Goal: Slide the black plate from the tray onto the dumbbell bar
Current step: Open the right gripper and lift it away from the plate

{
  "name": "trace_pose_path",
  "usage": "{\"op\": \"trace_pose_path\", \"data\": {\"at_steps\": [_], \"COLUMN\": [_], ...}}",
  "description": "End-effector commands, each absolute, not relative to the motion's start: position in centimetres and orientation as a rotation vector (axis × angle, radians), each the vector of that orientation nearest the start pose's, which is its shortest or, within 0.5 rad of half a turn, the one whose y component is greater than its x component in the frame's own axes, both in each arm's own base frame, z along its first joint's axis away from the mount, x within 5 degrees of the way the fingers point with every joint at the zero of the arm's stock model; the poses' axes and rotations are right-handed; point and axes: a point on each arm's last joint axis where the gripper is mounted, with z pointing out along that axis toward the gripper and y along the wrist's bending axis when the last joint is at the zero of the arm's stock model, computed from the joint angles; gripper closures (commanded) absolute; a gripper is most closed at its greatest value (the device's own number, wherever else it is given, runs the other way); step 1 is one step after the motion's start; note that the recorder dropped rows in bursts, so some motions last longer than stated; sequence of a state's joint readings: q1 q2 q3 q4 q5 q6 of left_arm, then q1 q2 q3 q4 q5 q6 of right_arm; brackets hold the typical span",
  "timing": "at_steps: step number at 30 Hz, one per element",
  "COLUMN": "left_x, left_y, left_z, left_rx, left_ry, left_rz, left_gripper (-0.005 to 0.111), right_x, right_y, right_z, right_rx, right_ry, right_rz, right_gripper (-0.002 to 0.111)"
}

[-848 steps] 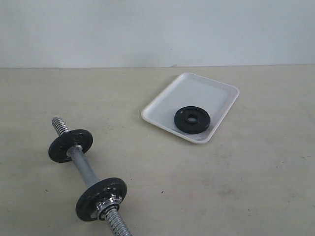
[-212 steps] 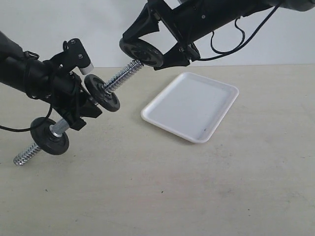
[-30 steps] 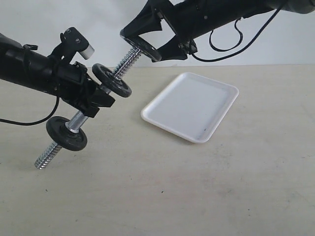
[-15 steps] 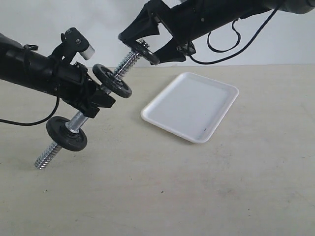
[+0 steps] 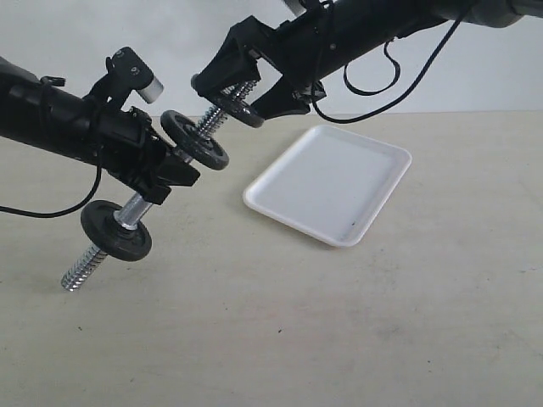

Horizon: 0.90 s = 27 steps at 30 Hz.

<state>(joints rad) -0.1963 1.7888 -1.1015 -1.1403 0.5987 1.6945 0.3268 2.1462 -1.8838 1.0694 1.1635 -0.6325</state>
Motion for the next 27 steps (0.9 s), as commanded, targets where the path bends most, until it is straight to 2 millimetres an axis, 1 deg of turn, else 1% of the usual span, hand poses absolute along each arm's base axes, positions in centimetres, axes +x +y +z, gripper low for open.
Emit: {"op": "trace_pose_path", "data": {"at_steps": [1, 13, 15, 16, 18, 19, 20, 21, 22, 23, 27], "left_x": [35.75, 35.75, 35.75, 35.75, 35.75, 35.75, 35.75, 35.75, 35.75, 35.75, 35.75], "left_y": [-11.84, -11.84, -11.84, -11.84, -11.84, -11.84, -11.84, -11.84, -11.84, -11.84, -11.84], "left_z": [24.39, 24.39, 24.39, 24.39, 24.39, 24.39, 24.39, 24.39, 24.39, 24.39, 24.39], "left_rx": [0.937, 0.937, 0.937, 0.937, 0.937, 0.937, 0.937, 0.937, 0.937, 0.937, 0.937], "left_ry": [1.965, 1.965, 1.965, 1.965, 1.965, 1.965, 1.965, 1.965, 1.965, 1.965, 1.965], "left_rz": [-0.487, -0.487, -0.487, -0.487, -0.487, -0.487, -0.487, -0.487, -0.487, -0.487, -0.487], "left_gripper": [0.102, 0.102, 0.102, 0.102, 0.102, 0.102, 0.102, 0.102, 0.102, 0.102, 0.102], "right_x": [40.81, 40.82, 40.82, 40.82, 40.82, 40.82, 40.82, 40.82, 40.82, 40.82, 40.82], "right_y": [22.16, 22.1, 22.1, 22.1, 22.1, 22.1, 22.09, 22.09, 22.09, 22.09, 22.09], "right_z": [28.39, 28.28, 28.28, 28.28, 28.28, 28.28, 28.26, 28.26, 28.26, 28.26, 28.26], "right_rx": [-0.829, -0.838, -0.838, -0.838, -0.838, -0.838, -0.839, -0.839, -0.839, -0.842, -0.84], "right_ry": [2.313, 2.322, 2.322, 2.322, 2.322, 2.322, 2.322, 2.322, 2.322, 2.321, 2.322], "right_rz": [1.366, 1.348, 1.348, 1.348, 1.348, 1.348, 1.346, 1.346, 1.346, 1.345, 1.346], "right_gripper": [0.108, 0.108, 0.106, 0.102, 0.091, 0.082, 0.058, 0.041, 0.007, 0.004, 0.004]}}
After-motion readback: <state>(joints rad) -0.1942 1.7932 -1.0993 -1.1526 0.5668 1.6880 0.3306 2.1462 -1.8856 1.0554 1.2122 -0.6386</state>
